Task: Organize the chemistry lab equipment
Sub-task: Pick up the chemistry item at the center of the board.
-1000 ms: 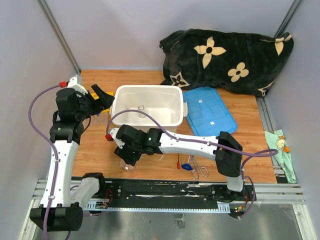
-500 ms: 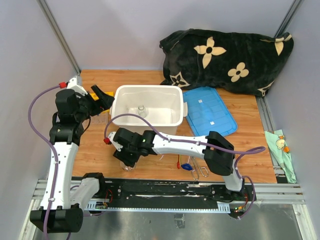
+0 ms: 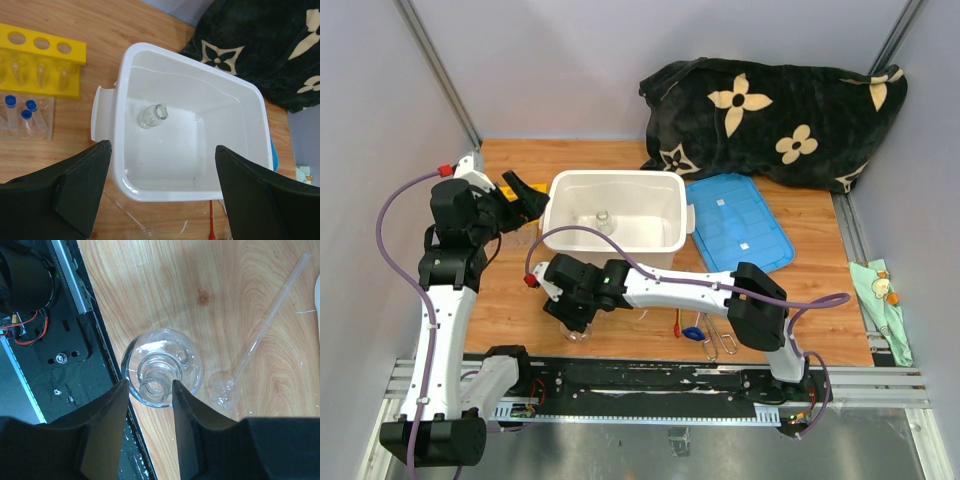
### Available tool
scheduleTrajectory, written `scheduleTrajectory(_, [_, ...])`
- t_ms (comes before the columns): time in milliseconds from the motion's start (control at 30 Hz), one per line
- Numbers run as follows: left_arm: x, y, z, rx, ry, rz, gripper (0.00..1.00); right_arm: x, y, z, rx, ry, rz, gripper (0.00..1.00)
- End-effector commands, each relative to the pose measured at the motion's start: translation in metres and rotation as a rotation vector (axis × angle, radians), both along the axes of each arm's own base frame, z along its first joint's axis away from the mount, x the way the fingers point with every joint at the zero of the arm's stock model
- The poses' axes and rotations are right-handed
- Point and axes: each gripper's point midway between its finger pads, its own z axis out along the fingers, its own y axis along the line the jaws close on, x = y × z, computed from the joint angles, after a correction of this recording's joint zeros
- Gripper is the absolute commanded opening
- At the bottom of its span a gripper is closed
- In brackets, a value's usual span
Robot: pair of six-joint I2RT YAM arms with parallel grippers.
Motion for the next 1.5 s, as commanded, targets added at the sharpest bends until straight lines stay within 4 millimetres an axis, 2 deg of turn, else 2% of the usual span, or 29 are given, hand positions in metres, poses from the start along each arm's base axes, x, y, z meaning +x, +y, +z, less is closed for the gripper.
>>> scheduleTrajectory(0, [-0.004, -0.002, 0.007, 0.008, -0.026, -0.020, 0.89, -0.006, 0.011, 0.002, 0.014, -0.012, 0.035, 0.39])
scheduleTrajectory(133, [-0.004, -0.001, 0.005, 0.013, -0.020, -0.018, 0.89, -0.007, 0.013, -0.002, 0.011, -0.003, 0.039, 0.30])
scheduleTrajectory(467, [-0.004, 0.000, 0.004, 0.018, -0.018, -0.016, 0.89, -0.007, 0.012, -0.008, -0.003, -0.001, 0.040, 0.28])
scheduleTrajectory(533, [-0.004, 0.000, 0.004, 0.018, -0.016, -0.018, 0.89, -0.007, 0.011, -0.009, -0.009, 0.001, 0.040, 0.22])
scheduleTrajectory(633, [-0.004, 0.000, 0.005, 0.019, -0.020, -0.016, 0.89, -0.005, 0.009, -0.007, -0.011, -0.007, 0.034, 0.04])
scheduleTrajectory(733, [-0.004, 0.000, 0.006, 0.018, -0.021, -0.017, 0.89, -0.004, 0.005, 0.005, -0.002, -0.026, 0.025, 0.01])
scheduleTrajectory(867, [-0.003, -0.001, 0.008, 0.010, -0.026, -0.019, 0.89, 0.001, -0.004, 0.028, 0.017, -0.066, 0.008, 0.01])
scheduleTrajectory(1000, [-0.001, -0.003, 0.011, -0.004, -0.034, -0.023, 0.89, 0.004, -0.015, 0.063, 0.062, -0.107, -0.008, 0.01])
scheduleTrajectory(1267, [0.004, -0.004, 0.012, -0.019, -0.037, -0.026, 0.88, 0.013, -0.036, 0.147, 0.200, -0.201, -0.048, 0.01])
scheduleTrajectory(1467, [0.009, -0.004, 0.011, -0.024, -0.038, -0.025, 0.87, 0.041, -0.061, 0.203, 0.277, -0.275, -0.123, 0.01])
